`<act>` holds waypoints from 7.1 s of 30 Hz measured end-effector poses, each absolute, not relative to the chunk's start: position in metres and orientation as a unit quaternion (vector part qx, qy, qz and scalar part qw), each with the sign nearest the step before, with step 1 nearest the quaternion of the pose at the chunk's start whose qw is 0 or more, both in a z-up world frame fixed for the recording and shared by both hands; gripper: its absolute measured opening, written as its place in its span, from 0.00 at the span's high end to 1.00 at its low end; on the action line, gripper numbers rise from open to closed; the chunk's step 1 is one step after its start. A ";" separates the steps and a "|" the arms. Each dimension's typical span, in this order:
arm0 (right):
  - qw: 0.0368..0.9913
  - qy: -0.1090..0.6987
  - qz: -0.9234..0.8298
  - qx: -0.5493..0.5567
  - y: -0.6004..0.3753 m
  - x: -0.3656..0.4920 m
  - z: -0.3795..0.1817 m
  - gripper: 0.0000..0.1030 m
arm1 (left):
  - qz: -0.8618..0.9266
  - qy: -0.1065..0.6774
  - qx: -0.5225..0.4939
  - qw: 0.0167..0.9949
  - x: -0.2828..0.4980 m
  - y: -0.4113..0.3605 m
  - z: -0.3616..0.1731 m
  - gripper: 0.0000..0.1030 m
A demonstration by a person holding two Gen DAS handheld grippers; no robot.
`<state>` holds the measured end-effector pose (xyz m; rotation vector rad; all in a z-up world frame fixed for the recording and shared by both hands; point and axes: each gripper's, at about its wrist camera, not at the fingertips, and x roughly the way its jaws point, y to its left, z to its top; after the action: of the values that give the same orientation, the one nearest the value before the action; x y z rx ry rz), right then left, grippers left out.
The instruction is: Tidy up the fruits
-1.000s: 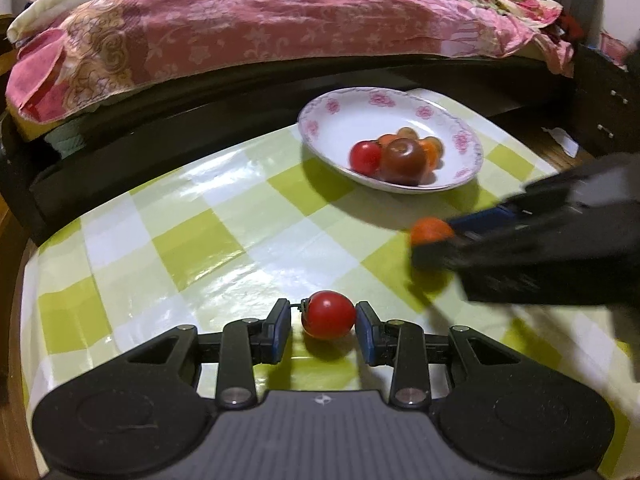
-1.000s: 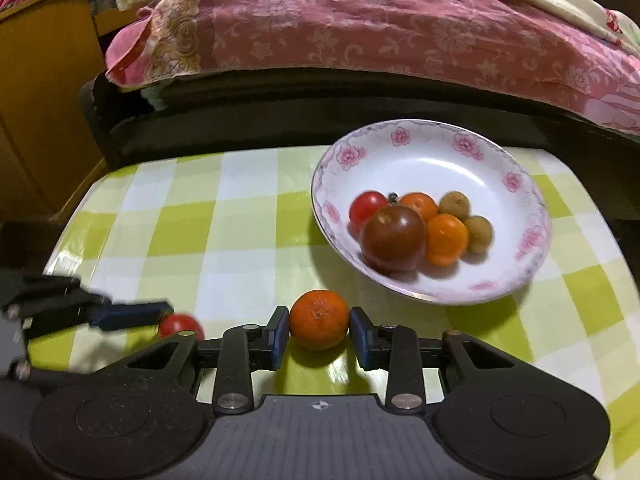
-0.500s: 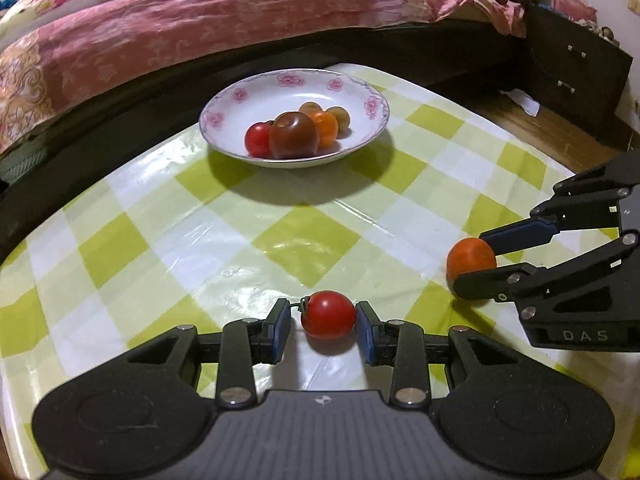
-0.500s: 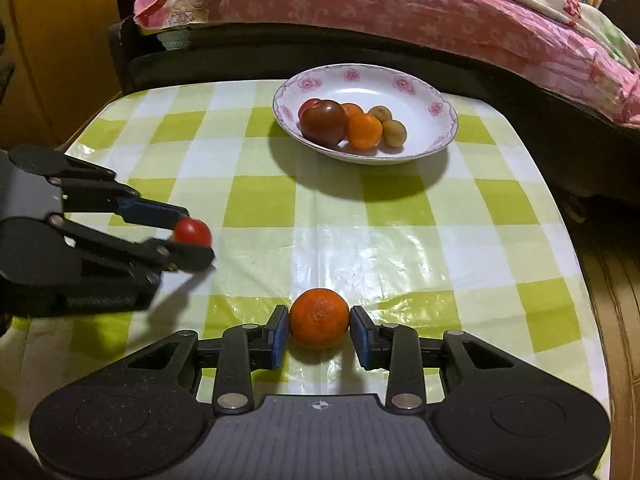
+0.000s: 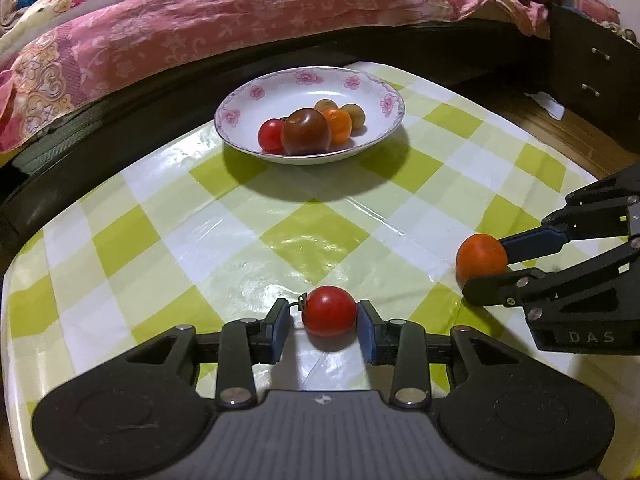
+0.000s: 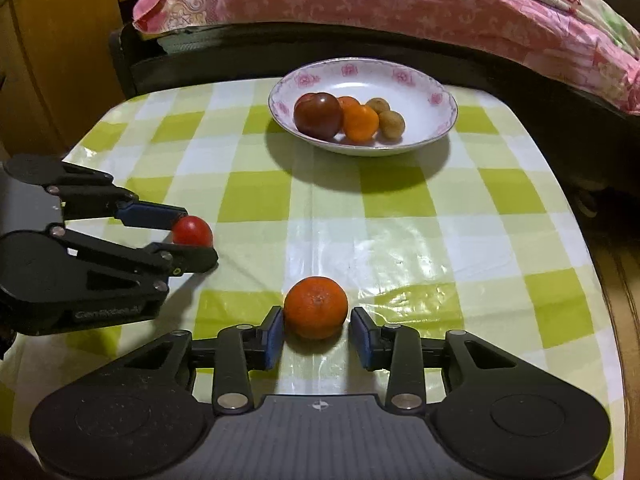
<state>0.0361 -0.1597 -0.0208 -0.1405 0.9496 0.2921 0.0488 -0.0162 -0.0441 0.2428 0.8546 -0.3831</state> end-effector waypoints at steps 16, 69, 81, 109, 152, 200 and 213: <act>0.890 0.435 0.136 -0.016 -0.170 0.046 0.007 0.73 | -0.177 0.393 0.128 0.893 0.060 -0.034 -0.011 0.58; 0.915 0.389 0.096 -0.043 -0.186 0.219 -0.004 0.73 | -0.158 0.364 0.095 0.913 0.214 -0.042 -0.015 0.58; 0.913 0.394 0.094 -0.042 -0.183 0.229 -0.009 0.72 | -0.155 0.366 0.089 0.913 0.218 -0.041 -0.017 0.58; 0.916 0.391 0.083 -0.027 -0.192 0.231 -0.007 0.71 | -0.137 0.359 0.077 0.920 0.218 -0.039 -0.009 0.57; 0.931 0.361 0.050 0.008 -0.194 0.096 0.040 0.65 | -0.069 0.330 0.065 0.939 0.102 -0.028 0.030 0.14; 0.909 0.416 0.033 0.012 -0.186 0.017 0.018 0.64 | -0.053 0.388 0.060 0.918 0.020 -0.029 0.010 0.00; 0.905 0.423 0.034 0.024 -0.184 0.011 0.016 0.63 | -0.048 0.392 0.066 0.916 0.012 -0.032 0.006 0.00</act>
<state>0.0107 -0.1843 0.0159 0.0500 0.8735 0.0705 0.0116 -0.0315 0.0059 0.1359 0.8058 -0.0988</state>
